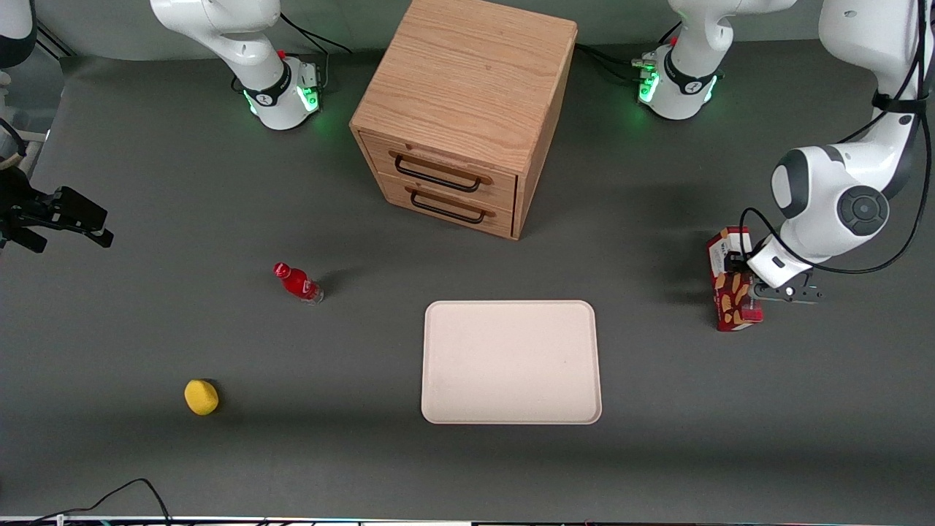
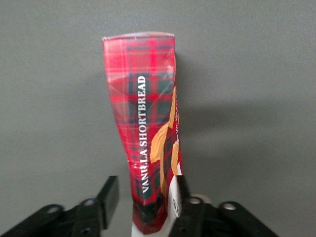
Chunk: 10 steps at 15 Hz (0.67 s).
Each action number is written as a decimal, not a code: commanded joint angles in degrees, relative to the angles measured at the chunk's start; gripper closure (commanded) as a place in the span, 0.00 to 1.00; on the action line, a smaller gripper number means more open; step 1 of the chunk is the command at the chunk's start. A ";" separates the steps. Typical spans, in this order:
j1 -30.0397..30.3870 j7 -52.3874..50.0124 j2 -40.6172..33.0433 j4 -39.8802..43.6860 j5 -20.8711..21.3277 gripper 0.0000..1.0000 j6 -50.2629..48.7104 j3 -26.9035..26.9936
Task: Place red cookie box on tray
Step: 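Lower the open left gripper over the red plaid cookie box, then close the left gripper on the cookie box and lift it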
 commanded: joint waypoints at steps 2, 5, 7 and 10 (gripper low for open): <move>-0.29 1.03 -1.28 -0.23 -1.19 1.00 0.42 0.24; -0.37 0.59 -4.17 2.57 -2.33 1.00 -3.17 0.15; -0.72 -0.02 -4.89 11.58 -5.58 1.00 -14.73 -0.02; -1.08 -3.27 -3.84 30.30 -5.59 1.00 -35.65 -1.60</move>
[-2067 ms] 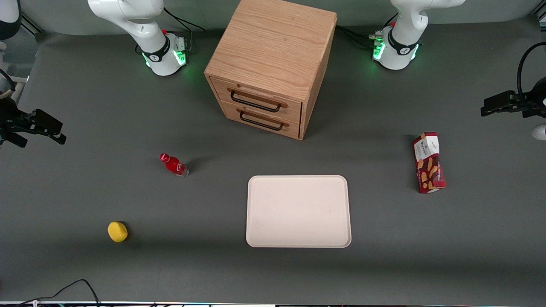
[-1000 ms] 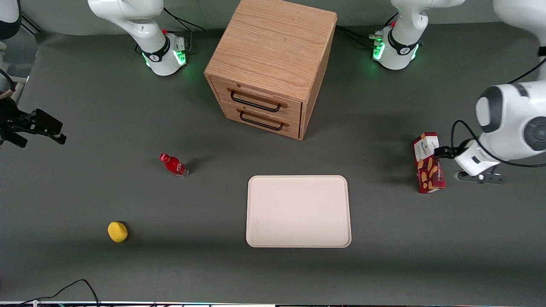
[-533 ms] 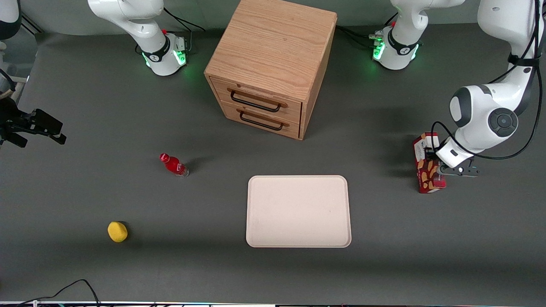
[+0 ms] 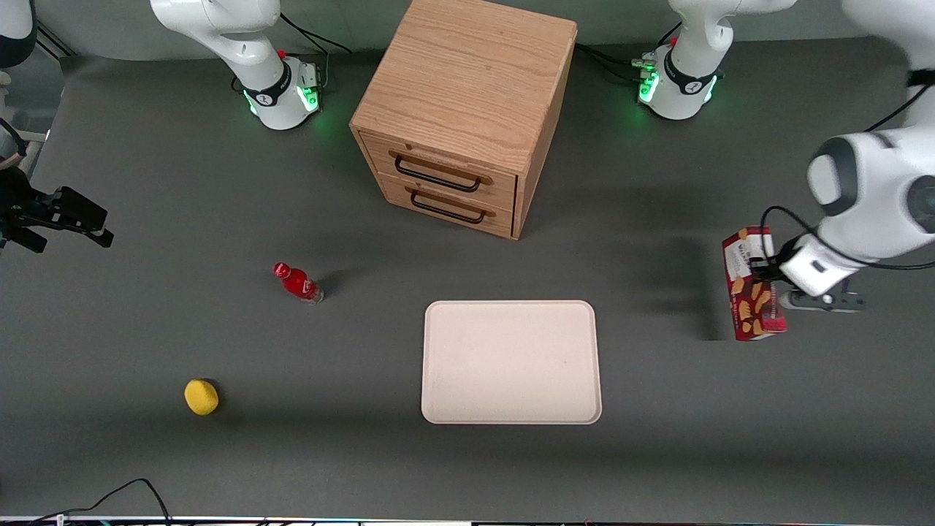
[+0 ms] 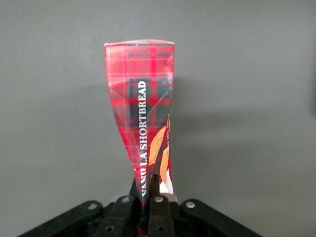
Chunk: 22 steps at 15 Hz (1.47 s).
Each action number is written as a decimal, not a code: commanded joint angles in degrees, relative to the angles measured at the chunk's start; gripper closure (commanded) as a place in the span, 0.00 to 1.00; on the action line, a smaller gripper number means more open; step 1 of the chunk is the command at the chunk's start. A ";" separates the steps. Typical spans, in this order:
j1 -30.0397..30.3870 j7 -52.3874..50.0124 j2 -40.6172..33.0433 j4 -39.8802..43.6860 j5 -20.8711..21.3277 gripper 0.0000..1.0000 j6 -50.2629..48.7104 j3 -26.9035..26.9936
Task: Place red cookie box on tray
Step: 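Close the left gripper on the cookie box and lift it, then carry the cookie box with the left gripper over the cream tray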
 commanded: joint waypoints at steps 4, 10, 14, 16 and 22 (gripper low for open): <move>-1.03 -14.27 2.54 29.51 -0.74 1.00 -24.92 -7.92; -1.56 -36.79 13.68 31.13 4.60 1.00 -13.39 -25.59; -2.96 -39.97 25.64 27.89 15.14 1.00 4.01 -28.34; -2.88 -40.06 28.82 25.51 18.93 1.00 12.20 -28.25; -2.44 -44.46 31.12 24.53 25.80 0.00 16.63 -28.07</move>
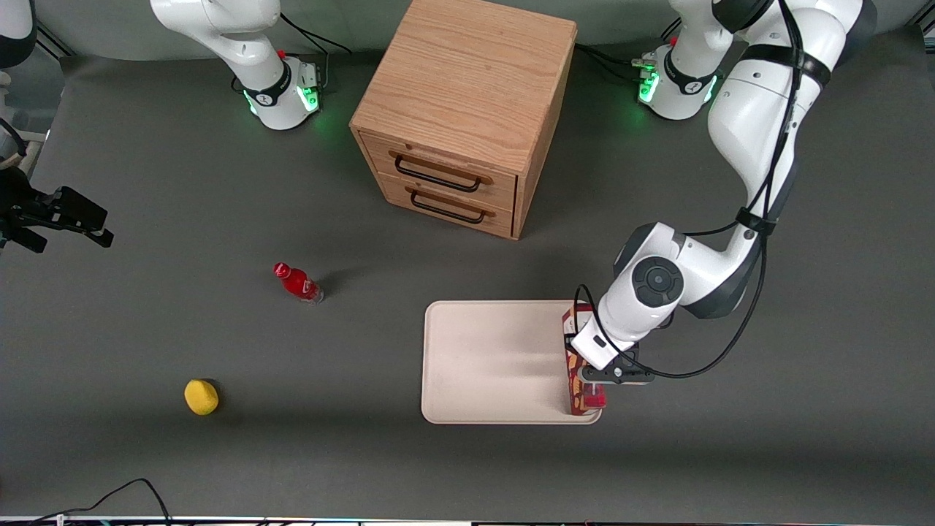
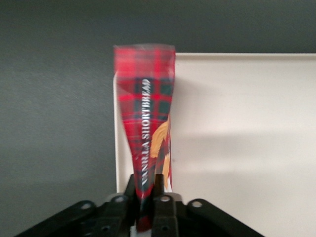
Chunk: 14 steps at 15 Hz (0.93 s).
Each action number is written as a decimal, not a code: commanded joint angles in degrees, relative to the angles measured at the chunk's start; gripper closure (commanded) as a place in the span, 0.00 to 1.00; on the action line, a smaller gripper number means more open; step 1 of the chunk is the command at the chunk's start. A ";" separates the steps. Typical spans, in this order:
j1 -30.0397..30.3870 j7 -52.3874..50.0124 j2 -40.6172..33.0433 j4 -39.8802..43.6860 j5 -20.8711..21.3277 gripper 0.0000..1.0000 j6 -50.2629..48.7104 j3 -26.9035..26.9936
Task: Place red cookie box on tray
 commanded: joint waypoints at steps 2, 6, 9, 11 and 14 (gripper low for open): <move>1.04 -2.18 -4.74 -1.15 1.63 0.00 -4.78 -0.27; 2.63 2.19 -15.53 -0.54 -5.19 0.00 -20.59 -0.36; 2.89 11.94 -25.64 1.83 -13.81 0.00 -35.52 5.51; 2.72 20.02 -32.75 1.58 -18.48 0.00 -44.14 11.91; 2.36 32.59 -42.68 -3.75 -20.69 0.00 -52.43 20.53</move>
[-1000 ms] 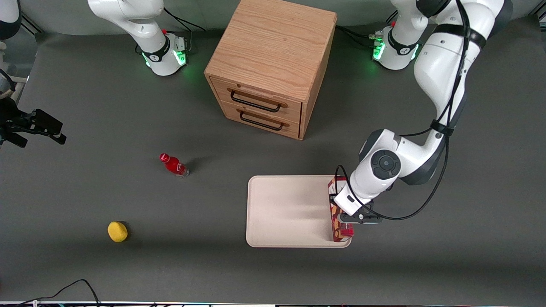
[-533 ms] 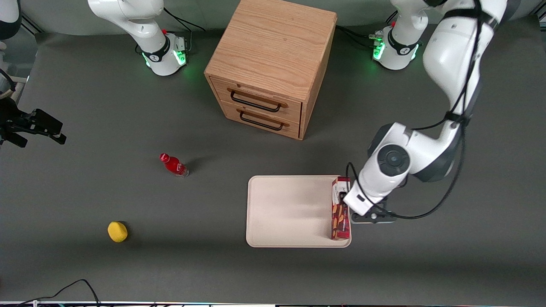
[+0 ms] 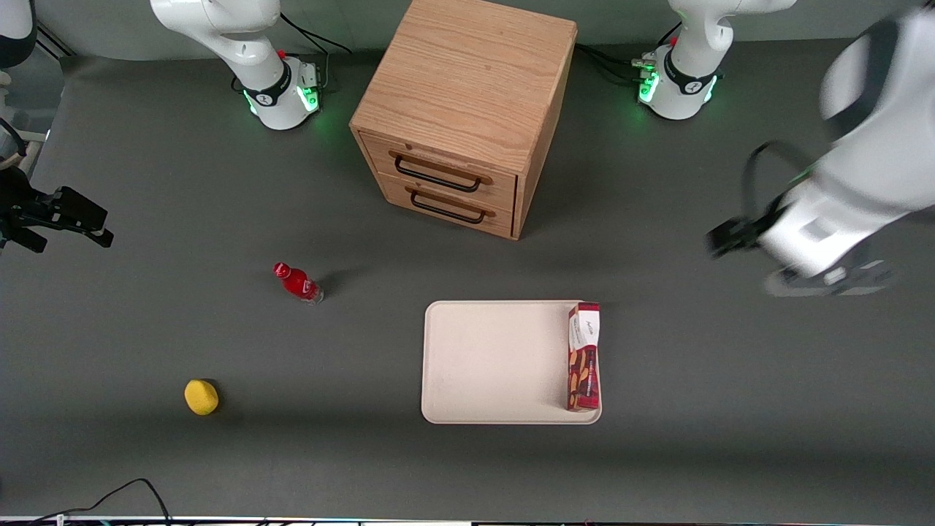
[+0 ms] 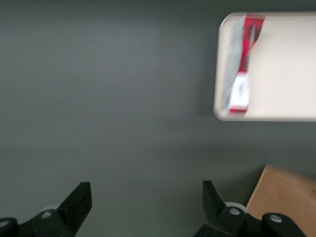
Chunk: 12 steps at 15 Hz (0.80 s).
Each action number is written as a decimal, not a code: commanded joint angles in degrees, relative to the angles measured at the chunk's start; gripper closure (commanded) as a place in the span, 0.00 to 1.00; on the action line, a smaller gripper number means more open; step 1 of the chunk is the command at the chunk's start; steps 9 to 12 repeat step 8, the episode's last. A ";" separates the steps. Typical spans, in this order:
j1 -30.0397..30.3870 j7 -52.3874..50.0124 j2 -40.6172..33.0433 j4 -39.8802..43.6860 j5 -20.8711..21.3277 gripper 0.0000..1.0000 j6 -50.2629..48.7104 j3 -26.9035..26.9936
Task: Place red cookie box on tray
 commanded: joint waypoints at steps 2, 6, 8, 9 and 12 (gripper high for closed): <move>-0.93 10.33 -17.54 -18.51 -2.04 0.00 0.82 8.32; -1.02 9.71 -23.41 -25.18 -1.26 0.00 2.69 9.47; -1.19 9.81 -19.03 -19.75 -0.90 0.00 -0.71 9.74; -1.19 9.81 -19.03 -19.75 -0.90 0.00 -0.71 9.74; -1.19 9.81 -19.03 -19.75 -0.90 0.00 -0.71 9.74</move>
